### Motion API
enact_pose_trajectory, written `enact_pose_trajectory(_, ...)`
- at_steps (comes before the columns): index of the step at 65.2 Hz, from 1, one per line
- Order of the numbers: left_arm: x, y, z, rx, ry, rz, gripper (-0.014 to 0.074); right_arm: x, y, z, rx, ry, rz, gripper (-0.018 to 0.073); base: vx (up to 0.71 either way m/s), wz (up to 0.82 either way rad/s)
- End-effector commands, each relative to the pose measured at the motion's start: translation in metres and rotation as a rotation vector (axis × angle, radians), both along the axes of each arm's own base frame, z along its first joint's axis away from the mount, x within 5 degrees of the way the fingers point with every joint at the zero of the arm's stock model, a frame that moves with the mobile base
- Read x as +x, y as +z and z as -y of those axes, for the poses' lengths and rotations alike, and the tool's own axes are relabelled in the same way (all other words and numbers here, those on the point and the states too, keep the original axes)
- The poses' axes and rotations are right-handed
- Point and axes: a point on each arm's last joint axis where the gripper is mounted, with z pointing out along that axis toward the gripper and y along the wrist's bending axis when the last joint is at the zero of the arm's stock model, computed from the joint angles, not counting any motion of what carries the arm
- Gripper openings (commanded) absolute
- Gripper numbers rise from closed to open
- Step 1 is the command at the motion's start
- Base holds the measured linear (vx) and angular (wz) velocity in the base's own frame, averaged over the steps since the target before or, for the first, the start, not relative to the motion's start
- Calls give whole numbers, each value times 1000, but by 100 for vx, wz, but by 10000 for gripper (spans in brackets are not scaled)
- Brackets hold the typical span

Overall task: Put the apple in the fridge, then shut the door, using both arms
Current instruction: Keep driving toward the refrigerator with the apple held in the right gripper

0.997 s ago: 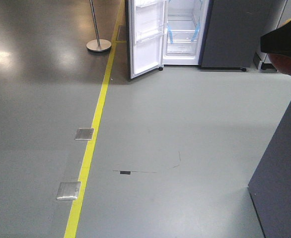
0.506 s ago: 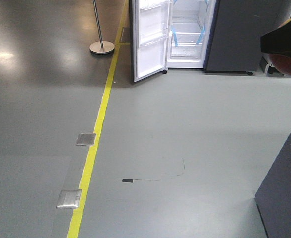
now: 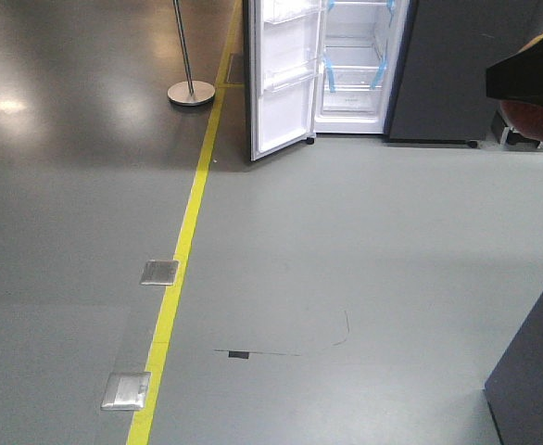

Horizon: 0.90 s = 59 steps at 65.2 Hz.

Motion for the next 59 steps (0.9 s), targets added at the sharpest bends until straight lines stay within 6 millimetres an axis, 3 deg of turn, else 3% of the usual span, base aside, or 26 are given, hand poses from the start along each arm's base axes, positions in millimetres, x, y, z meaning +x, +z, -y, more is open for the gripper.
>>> enact_pose_trajectory(1,0,2,1,-12,-7,72,-8,-6,19,1,31,-20,111,179,13,1)
enact_pose_trajectory(59,0,2,1,-12,-7,72,-8,-6,19,1,31,-20,111,179,15,2)
